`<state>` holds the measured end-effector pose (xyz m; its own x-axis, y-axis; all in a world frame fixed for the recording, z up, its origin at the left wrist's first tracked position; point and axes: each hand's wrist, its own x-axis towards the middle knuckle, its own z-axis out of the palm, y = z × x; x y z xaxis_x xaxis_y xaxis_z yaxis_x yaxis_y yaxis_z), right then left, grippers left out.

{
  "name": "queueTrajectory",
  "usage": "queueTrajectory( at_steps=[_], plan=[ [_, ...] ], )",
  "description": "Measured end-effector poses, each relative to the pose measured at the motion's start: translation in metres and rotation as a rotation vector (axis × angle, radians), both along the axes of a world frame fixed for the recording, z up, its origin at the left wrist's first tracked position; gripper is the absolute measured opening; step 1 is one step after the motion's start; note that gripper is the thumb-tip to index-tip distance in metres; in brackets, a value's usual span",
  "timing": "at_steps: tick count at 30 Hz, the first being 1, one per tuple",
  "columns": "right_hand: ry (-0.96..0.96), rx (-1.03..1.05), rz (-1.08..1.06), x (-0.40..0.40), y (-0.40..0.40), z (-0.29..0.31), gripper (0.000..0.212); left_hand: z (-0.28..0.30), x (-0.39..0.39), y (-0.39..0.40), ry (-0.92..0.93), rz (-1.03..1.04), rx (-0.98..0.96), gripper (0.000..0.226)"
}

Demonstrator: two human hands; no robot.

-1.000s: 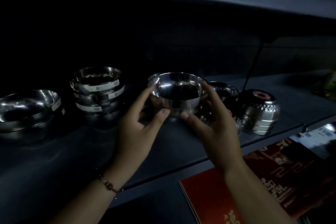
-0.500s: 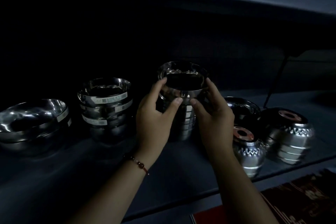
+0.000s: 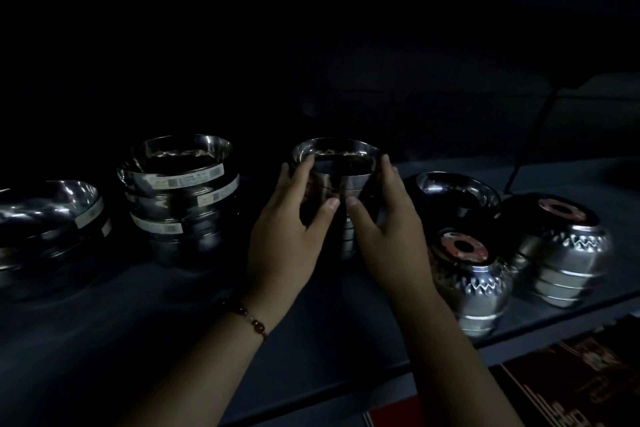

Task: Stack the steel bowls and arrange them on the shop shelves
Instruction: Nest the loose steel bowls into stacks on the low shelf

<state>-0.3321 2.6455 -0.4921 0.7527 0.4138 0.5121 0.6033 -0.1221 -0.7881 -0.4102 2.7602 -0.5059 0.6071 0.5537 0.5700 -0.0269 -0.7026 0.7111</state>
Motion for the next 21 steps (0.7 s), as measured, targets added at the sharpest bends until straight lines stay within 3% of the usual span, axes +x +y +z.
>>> queueTrajectory(
  at_steps=[4, 8, 12, 17, 21],
  plan=[
    [-0.093, -0.166, -0.020, -0.004, -0.007, 0.003, 0.080, 0.003, -0.008, 0.001, 0.069, 0.034, 0.092, 0.065],
    [-0.251, -0.379, -0.081, -0.015, -0.023, 0.010, 0.076, 0.002, -0.020, -0.001, 0.096, 0.098, 0.343, 0.059],
    [-0.355, -0.553, -0.132, -0.027, -0.050, 0.015, 0.070, 0.000, -0.024, -0.019, 0.096, 0.037, 0.501, 0.055],
    [-0.334, -0.699, -0.188, -0.027, -0.106, 0.004, 0.070, -0.016, -0.021, -0.051, 0.196, -0.126, 0.542, 0.060],
    [-0.204, -0.715, -0.230, -0.020, -0.157, -0.014, 0.073, -0.027, -0.014, -0.075, 0.338, -0.237, 0.511, 0.071]
  ],
)
